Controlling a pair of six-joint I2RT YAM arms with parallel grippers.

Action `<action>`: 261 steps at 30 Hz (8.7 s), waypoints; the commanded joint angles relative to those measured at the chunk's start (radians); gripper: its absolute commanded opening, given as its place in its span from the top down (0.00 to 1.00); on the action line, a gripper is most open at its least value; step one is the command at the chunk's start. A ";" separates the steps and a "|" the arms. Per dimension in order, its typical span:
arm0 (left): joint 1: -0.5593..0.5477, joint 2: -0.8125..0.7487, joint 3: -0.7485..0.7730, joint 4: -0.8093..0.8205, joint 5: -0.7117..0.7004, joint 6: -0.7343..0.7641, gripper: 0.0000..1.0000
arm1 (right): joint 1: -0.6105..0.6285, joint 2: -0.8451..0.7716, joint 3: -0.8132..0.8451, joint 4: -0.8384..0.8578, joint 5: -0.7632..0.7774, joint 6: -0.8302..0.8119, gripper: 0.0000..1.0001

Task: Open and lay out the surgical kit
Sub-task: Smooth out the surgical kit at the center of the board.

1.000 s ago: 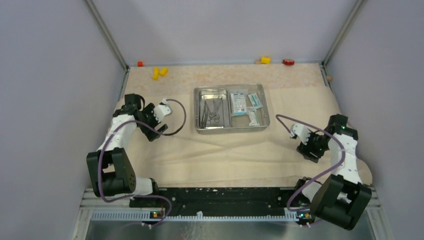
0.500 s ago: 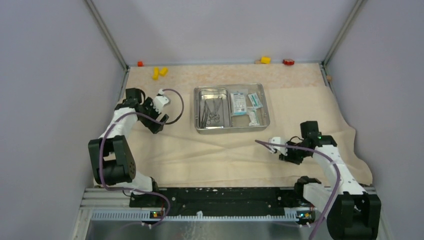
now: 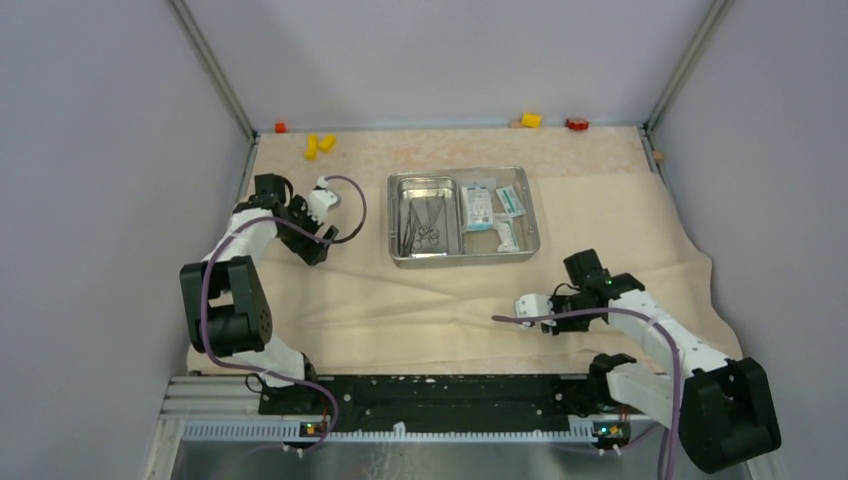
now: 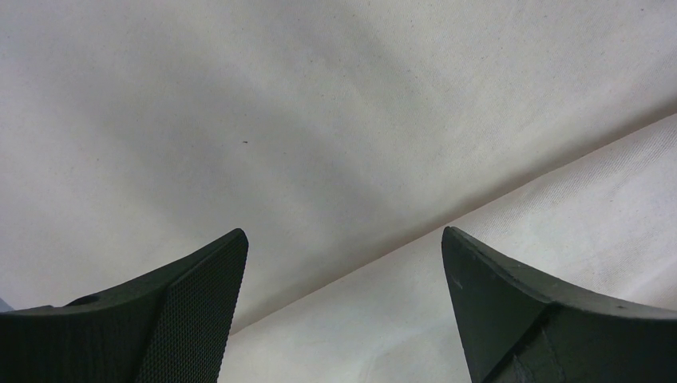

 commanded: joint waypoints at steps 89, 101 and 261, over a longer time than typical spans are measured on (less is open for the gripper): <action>-0.038 0.745 0.723 -0.035 -0.112 -0.419 1.00 | -0.374 1.191 1.115 0.340 0.150 1.004 1.00; -0.038 0.879 0.937 -0.075 -0.166 -0.450 1.00 | -0.381 1.257 1.201 0.306 0.161 1.033 1.00; 0.190 -0.158 -0.071 0.117 0.107 -0.132 0.01 | 0.795 0.430 0.194 0.149 -0.067 0.356 0.83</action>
